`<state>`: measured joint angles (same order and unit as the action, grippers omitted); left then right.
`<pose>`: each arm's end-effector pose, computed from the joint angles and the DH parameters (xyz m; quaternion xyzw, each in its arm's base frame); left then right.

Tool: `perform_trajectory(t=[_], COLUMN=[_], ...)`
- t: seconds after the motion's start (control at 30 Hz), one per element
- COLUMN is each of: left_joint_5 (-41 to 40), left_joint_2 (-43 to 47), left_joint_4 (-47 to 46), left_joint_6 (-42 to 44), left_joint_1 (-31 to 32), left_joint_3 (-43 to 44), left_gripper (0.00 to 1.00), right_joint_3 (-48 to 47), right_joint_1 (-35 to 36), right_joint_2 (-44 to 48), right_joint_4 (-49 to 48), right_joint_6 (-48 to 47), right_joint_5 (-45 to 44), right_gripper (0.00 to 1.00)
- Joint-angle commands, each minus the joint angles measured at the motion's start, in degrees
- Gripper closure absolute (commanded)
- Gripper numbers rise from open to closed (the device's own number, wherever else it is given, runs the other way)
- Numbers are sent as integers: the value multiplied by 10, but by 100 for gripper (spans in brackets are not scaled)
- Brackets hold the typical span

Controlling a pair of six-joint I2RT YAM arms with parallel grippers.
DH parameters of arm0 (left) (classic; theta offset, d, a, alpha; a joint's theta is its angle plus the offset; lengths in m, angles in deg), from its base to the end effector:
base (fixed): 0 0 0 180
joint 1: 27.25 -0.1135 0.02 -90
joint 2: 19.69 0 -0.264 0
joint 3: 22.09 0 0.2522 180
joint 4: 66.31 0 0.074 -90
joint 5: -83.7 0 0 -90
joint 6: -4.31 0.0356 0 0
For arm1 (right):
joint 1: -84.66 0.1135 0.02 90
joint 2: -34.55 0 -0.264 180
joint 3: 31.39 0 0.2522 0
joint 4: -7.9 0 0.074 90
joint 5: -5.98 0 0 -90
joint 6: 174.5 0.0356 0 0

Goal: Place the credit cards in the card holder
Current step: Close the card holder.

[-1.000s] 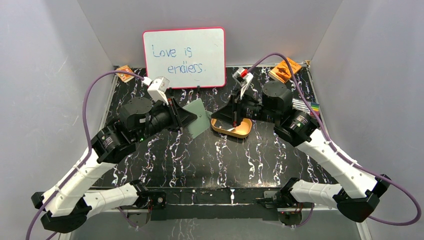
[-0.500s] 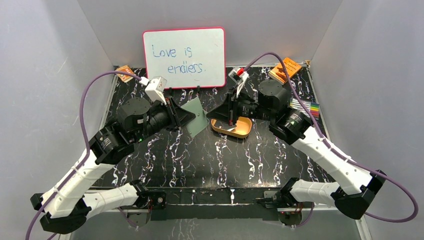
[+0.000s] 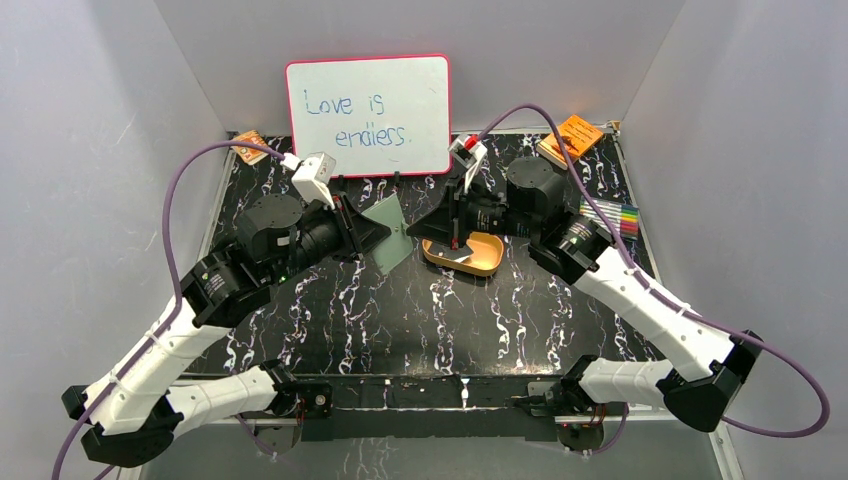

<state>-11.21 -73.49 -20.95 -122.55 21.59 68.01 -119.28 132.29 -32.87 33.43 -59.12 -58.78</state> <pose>0.1178 -0.1301 0.4586 0.0517 0.7588 -0.4171 0.4976 0.1645 0.2028 0.4361 -0.2836 0.6778 0.5215 0.4337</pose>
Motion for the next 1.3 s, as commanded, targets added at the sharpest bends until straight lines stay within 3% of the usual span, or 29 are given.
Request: perform_trajectory(t=[0.0,1.27], left_joint_5=[11,17], left_joint_2=[3,-5], left_joint_4=[-17,-12], left_joint_6=[8,14], left_joint_1=[-1,-1], left_joint_3=[8,9], left_gripper=[100,100], right_joint_3=[-19,-30], right_joint_1=[1,0], right_joint_2=[-2,-14], right_joint_4=[-37,-53], right_joint_6=[6,17], right_joint_5=[11,37], right_gripper=[100,100])
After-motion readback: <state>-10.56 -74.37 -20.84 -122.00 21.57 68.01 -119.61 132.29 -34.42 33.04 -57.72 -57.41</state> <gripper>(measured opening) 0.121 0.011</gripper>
